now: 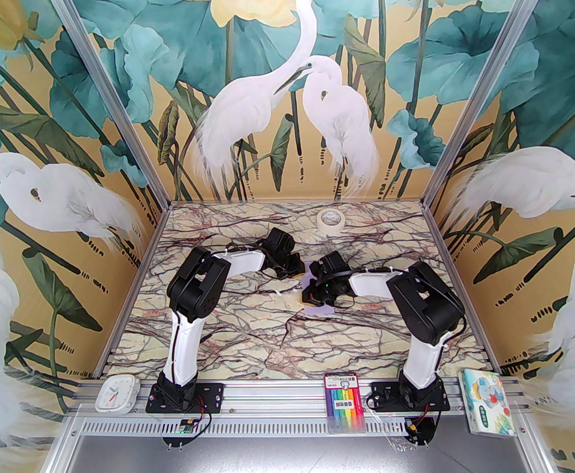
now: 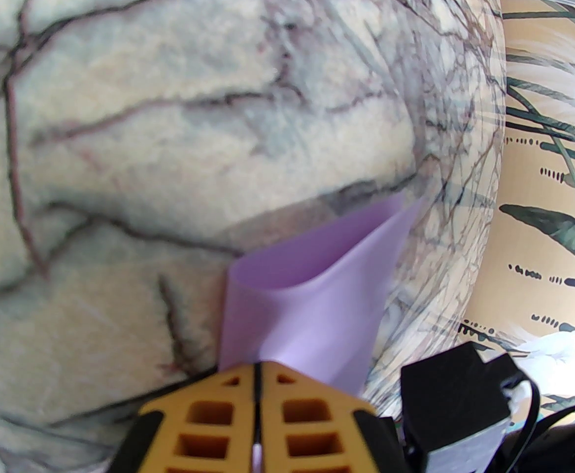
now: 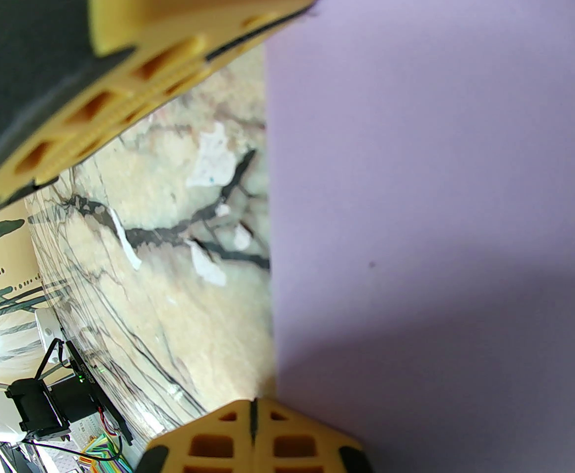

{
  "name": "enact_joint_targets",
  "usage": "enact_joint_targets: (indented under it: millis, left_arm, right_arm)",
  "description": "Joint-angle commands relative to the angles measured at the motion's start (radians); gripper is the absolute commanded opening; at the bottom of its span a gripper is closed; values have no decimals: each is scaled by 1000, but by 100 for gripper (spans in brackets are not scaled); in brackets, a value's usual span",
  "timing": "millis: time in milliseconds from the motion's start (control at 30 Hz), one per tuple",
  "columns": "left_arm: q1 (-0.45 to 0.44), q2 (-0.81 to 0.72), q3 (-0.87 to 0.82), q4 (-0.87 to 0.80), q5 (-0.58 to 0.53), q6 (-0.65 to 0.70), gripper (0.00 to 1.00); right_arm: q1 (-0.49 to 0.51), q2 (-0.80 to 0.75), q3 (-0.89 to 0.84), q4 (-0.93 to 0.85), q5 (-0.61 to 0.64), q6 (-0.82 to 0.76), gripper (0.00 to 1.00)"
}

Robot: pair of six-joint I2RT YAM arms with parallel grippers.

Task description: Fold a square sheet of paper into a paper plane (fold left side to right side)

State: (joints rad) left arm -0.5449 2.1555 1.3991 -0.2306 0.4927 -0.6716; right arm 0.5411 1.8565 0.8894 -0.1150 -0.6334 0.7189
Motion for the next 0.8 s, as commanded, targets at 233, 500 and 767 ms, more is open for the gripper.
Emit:
enact_joint_targets:
  millis: [233,500,767]
  left_arm:
    - [72,103,110,-38,-73,53,8]
    - [100,176,215,-87,-76,73,9]
    - [117,191,283,-129,-66,90,9]
  right_arm:
    - [12,42,-65,-66,43,-1,0]
    - [13,29,-73,-69,48,2,0]
    - [12,10,-35,-85,60,5,0]
